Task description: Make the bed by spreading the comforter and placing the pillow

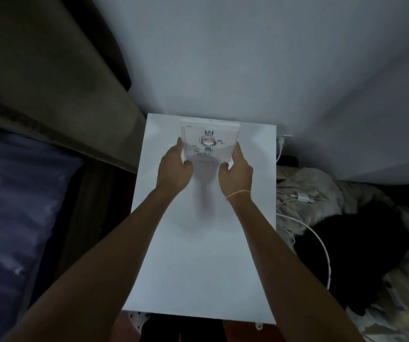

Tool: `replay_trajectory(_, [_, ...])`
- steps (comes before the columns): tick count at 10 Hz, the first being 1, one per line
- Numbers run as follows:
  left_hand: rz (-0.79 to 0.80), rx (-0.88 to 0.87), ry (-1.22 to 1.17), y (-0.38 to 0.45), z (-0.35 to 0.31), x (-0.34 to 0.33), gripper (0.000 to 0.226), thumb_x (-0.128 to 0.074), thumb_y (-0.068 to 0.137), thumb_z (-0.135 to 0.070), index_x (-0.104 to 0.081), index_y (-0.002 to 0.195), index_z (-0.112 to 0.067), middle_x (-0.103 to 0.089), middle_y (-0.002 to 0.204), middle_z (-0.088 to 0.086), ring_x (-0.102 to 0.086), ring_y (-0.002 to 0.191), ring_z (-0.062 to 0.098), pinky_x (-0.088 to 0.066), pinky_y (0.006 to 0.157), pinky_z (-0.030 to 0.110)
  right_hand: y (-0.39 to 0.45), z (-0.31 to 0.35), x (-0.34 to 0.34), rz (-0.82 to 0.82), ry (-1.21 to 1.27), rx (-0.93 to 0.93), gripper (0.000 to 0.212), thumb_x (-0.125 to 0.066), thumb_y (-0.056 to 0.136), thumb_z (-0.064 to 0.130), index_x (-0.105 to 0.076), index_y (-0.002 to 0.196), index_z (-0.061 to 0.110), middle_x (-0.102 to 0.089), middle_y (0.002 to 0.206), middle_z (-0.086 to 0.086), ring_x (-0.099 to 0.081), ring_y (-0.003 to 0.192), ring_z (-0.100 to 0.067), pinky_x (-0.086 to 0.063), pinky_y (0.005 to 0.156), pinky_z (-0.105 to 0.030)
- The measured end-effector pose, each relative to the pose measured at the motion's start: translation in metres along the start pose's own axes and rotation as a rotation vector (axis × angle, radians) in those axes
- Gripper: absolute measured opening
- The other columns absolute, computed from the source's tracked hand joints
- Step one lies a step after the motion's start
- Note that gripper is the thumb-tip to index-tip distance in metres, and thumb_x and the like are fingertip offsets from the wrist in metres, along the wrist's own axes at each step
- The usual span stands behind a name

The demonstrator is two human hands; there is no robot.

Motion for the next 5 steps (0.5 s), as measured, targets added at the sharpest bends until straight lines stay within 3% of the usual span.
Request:
replay_trajectory(3, [0.051,-0.047,0.052,0.033,0.007,0.000,0.064,-0.049,0.084,-0.008,-0.031,0.145,-0.015,-0.053,0.136,0.010,-0.050,0.124,0.024,-0.042,0.100,0.033,0.025,0.003,-0.013,0.027,-0.029,0.022,0.068,-0.045,0.079,0.007,-0.030,0.144,0.018,-0.064,0.121,-0.009,-0.060,0.106,-0.033,-0.048,0.097,-0.041])
replay_trajectory(4, [0.067,-0.077,0.047,0.035,0.007,0.000,0.066,-0.049,0.085,-0.008,-0.028,0.146,-0.015,-0.050,0.138,0.009,-0.049,0.125,0.024,-0.042,0.101,0.035,0.027,0.003,-0.011,0.018,0.001,0.035,0.070,-0.047,0.082,0.007,-0.025,0.147,0.018,-0.063,0.123,-0.010,-0.060,0.108,-0.032,-0.047,0.099,-0.038])
replay_trajectory(5, [0.074,-0.007,0.051,0.024,0.011,0.001,0.070,-0.049,0.087,-0.006,-0.017,0.149,-0.010,-0.040,0.147,0.012,-0.041,0.132,0.027,-0.037,0.107,0.036,0.013,0.002,-0.008,0.029,-0.035,-0.017,0.065,-0.049,0.091,0.015,-0.020,0.149,0.014,-0.054,0.136,-0.012,-0.051,0.122,-0.029,-0.038,0.104,-0.032])
Point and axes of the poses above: each hand's wrist, its own y-axis towards the middle knuckle, its own x-axis out of the back of the hand, z = x × y, the point moved 3 cm from there along y, towards the middle knuckle
